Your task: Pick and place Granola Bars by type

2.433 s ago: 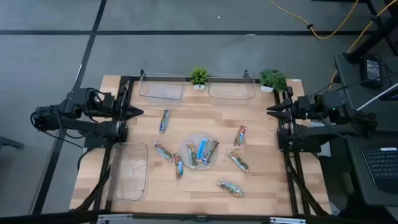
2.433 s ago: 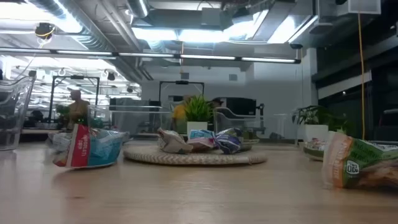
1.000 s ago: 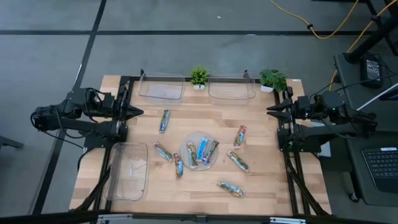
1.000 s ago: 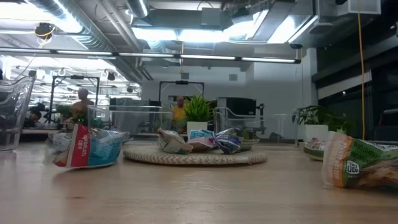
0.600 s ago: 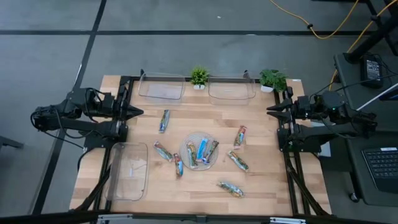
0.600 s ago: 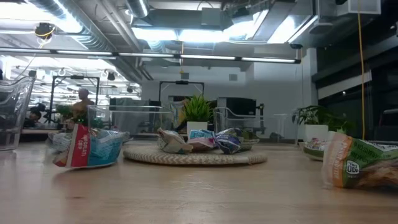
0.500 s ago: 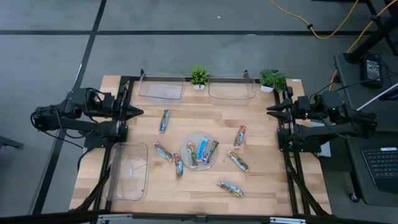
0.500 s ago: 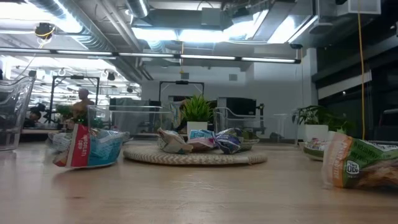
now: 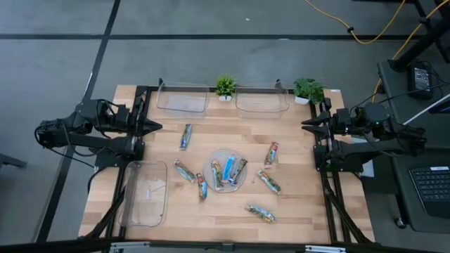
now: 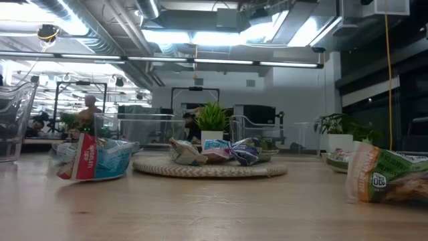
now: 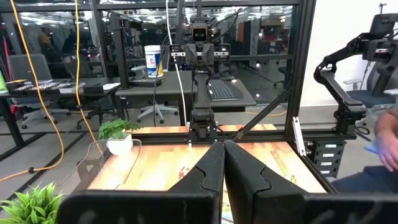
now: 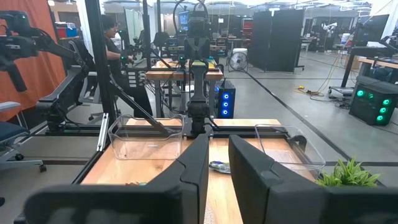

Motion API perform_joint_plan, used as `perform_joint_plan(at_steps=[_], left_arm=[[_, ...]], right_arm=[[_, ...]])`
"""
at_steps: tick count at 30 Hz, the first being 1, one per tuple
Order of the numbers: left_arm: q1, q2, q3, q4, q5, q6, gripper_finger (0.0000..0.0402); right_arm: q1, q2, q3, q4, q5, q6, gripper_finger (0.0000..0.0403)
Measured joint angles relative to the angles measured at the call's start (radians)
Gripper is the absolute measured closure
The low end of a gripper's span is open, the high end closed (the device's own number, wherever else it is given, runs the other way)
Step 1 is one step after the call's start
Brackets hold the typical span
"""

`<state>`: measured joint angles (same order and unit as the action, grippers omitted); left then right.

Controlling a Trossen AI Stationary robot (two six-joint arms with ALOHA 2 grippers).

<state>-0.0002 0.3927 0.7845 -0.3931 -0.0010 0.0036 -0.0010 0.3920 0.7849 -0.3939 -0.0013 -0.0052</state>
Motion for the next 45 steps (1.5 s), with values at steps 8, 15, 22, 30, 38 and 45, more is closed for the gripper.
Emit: perform_joint_plan(at_steps=[8, 15, 22, 30, 38, 45], left_arm=[[0.0, 0.0, 0.0, 0.0, 0.0, 0.0, 0.0394], [0.0, 0.0, 0.0, 0.0, 0.0, 0.001, 0.0397], [0.0, 0.0, 0.0, 0.0, 0.0, 0.001, 0.0394], [0.0, 0.0, 0.0, 0.0, 0.0, 0.001, 0.0397], [0.0, 0.0, 0.0, 0.016, -0.005, 0.018, 0.0398], [0.0, 0.0, 0.0, 0.019, -0.008, 0.058, 0.0397]], right_arm=[[0.0, 0.0, 0.0, 0.0, 0.0, -0.001, 0.0336], [0.0, 0.0, 0.0, 0.0, 0.0, 0.0, 0.0336], [0.0, 0.0, 0.0, 0.0, 0.0, -0.001, 0.0336], [0.0, 0.0, 0.0, 0.009, 0.0, -0.004, 0.0336], [0.0, 0.0, 0.0, 0.017, 0.0, 0.002, 0.0336], [0.0, 0.0, 0.0, 0.029, 0.004, -0.008, 0.0336]])
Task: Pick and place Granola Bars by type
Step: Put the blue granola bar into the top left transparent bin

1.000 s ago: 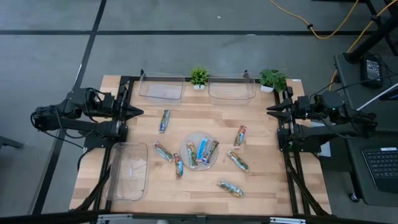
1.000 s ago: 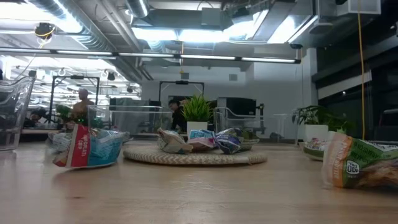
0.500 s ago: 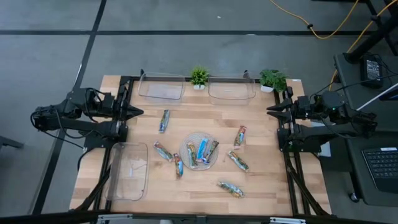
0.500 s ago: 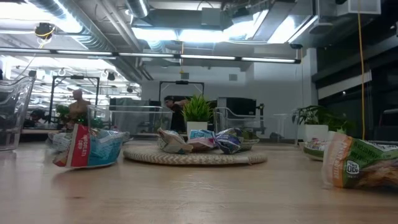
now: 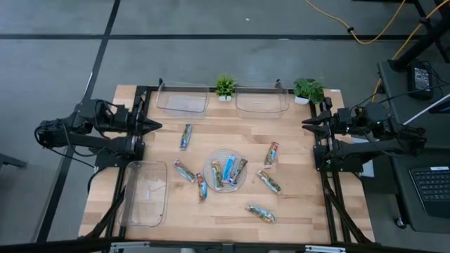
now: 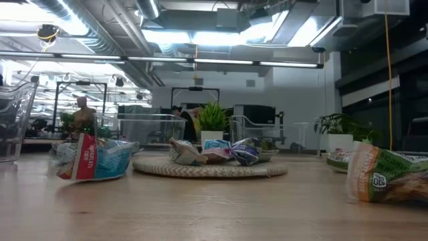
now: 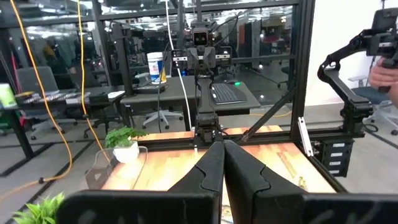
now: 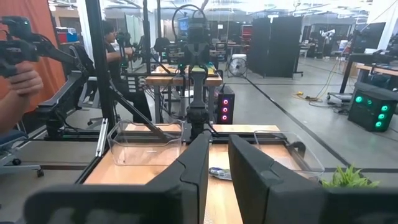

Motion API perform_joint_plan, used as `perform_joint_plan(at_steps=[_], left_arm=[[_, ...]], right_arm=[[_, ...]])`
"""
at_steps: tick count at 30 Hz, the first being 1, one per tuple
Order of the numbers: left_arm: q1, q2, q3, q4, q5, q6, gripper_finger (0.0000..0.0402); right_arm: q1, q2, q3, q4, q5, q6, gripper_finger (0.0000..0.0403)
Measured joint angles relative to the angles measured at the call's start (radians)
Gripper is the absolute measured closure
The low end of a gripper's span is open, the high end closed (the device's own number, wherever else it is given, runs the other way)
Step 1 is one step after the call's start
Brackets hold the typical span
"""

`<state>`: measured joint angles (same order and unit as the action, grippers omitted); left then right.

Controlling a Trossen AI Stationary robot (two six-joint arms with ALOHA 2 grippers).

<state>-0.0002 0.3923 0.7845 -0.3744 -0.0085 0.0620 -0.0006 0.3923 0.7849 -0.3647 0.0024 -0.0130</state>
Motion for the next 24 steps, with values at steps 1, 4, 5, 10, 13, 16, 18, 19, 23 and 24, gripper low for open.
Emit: perform_joint_plan(at_steps=[1, 4, 5, 10, 13, 16, 18, 19, 23, 24], left_arm=[[0.0, 0.0, 0.0, 0.0, 0.0, 0.012, 0.0398], [0.0, 0.0, 0.0, 0.007, -0.01, 0.06, 0.0398], [0.0, 0.0, 0.0, 0.006, -0.025, 0.078, 0.0398], [0.0, 0.017, -0.01, 0.009, -0.125, 0.09, 0.0396], [0.0, 0.048, -0.049, 0.002, -0.291, 0.101, 0.0396], [0.001, 0.099, -0.091, 0.006, -0.398, 0.108, 0.0393], [0.006, 0.141, -0.109, 0.012, -0.425, 0.138, 0.0389], [0.01, 0.165, -0.117, 0.012, -0.428, 0.147, 0.0387], [0.029, 0.28, -0.123, 0.017, -0.427, 0.105, 0.0373], [0.035, 0.309, -0.123, 0.026, -0.427, 0.093, 0.0369]], right_arm=[[0.0, 0.0, 0.0, 0.001, 0.0, -0.002, 0.0336], [0.0, 0.005, 0.0, -0.012, 0.001, -0.022, 0.0336], [0.0, 0.006, -0.001, -0.015, 0.001, -0.023, 0.0336], [0.0, 0.029, -0.043, -0.001, 0.003, -0.039, 0.0336], [0.0, 0.065, -0.096, 0.034, 0.004, -0.047, 0.0336], [0.0, 0.12, -0.158, 0.115, 0.004, -0.058, 0.0336], [0.0, 0.162, -0.195, 0.187, 0.005, -0.088, 0.0336], [-0.001, 0.186, -0.21, 0.222, 0.006, -0.1, 0.0336], [-0.005, 0.28, -0.245, 0.322, 0.066, -0.142, 0.0336], [-0.005, 0.304, -0.247, 0.336, 0.086, -0.151, 0.0336]])
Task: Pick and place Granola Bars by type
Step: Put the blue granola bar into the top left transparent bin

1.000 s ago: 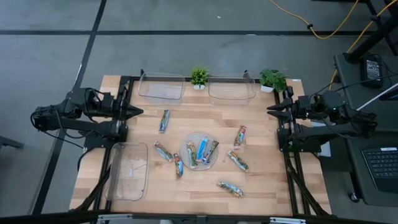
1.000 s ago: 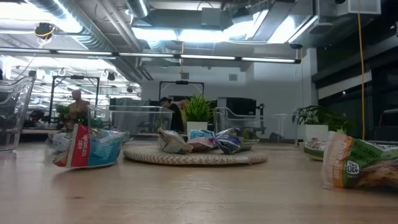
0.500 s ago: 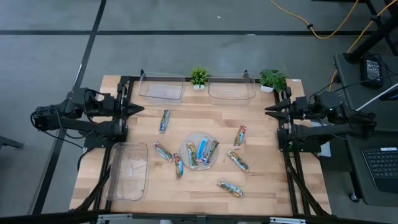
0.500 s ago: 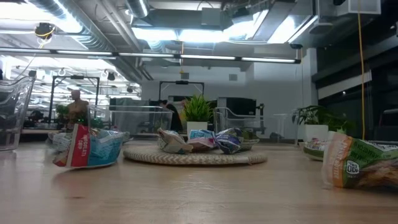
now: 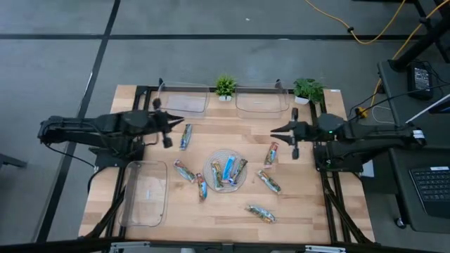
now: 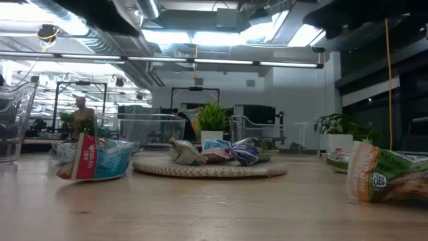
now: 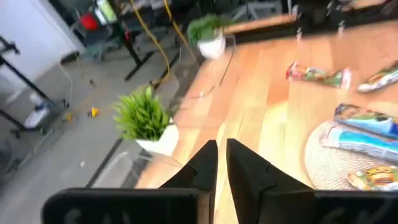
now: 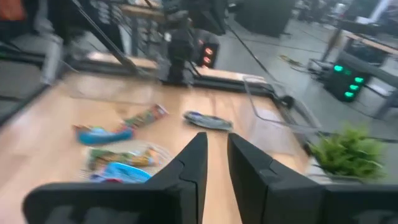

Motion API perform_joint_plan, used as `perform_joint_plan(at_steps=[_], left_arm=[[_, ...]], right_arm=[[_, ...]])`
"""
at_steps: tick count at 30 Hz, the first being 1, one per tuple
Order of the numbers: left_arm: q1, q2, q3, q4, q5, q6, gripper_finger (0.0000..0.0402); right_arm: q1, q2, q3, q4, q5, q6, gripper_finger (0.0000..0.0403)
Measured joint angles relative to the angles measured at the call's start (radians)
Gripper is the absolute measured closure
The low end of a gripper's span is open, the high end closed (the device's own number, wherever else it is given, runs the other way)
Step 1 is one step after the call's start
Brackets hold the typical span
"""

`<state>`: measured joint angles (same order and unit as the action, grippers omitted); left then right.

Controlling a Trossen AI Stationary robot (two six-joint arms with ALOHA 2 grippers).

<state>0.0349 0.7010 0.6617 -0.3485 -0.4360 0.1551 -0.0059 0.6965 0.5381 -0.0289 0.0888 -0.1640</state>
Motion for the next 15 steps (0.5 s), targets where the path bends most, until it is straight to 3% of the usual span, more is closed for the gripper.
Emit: perform_joint_plan(at_steps=[4, 15], left_arm=[[0.028, 0.102, 0.0, 0.043, 0.017, -0.051, 0.0347], [0.171, 0.304, 0.001, 0.031, 0.15, -0.246, 0.025]], right_arm=[[0.0, 0.081, 0.0, 0.056, 0.06, -0.045, 0.0336], [0.0, 0.177, 0.0, 0.176, 0.06, -0.104, 0.0336]])
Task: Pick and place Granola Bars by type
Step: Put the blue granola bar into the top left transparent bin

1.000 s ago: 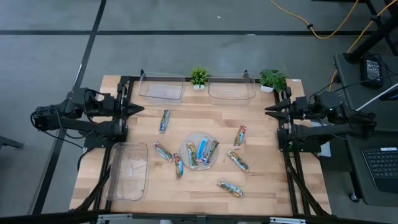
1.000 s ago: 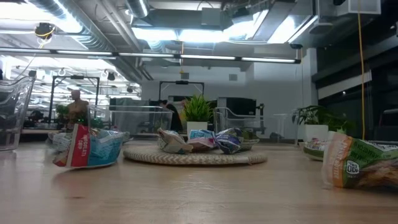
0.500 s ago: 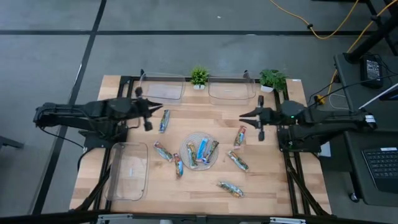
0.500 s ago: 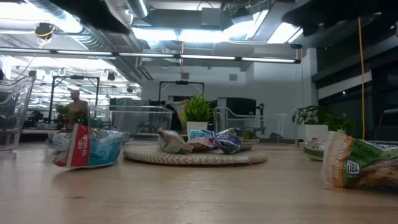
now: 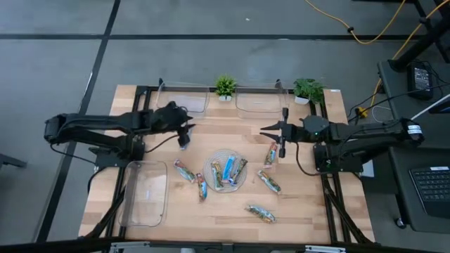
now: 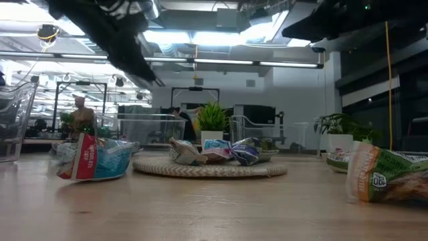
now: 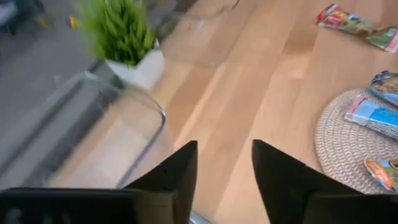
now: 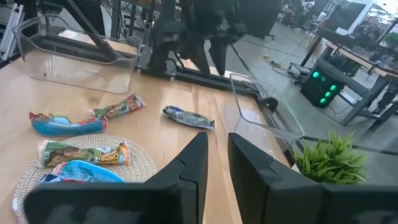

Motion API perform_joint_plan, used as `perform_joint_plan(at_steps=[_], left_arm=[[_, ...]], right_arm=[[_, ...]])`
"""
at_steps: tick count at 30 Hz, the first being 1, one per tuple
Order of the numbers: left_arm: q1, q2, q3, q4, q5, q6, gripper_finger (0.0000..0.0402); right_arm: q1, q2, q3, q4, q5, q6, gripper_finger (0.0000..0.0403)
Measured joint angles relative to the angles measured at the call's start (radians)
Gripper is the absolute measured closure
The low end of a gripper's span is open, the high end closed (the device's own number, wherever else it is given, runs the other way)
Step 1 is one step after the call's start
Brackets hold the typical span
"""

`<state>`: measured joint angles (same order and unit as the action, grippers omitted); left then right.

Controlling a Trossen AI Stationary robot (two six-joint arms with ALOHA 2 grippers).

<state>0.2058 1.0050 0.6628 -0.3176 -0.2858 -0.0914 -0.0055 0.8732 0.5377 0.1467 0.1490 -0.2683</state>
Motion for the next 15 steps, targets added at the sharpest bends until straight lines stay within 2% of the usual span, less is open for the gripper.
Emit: perform_joint_plan(at_steps=[8, 15], left_arm=[[0.053, 0.111, 0.0, -0.063, 0.042, -0.137, 0.0178], [0.072, 0.194, 0.0, -0.132, 0.042, -0.214, 0.0149]], right_arm=[[0.0, 0.004, 0.0, -0.001, -0.001, -0.002, 0.0336], [0.0, 0.004, 0.0, -0.009, -0.02, 0.0, 0.0336]])
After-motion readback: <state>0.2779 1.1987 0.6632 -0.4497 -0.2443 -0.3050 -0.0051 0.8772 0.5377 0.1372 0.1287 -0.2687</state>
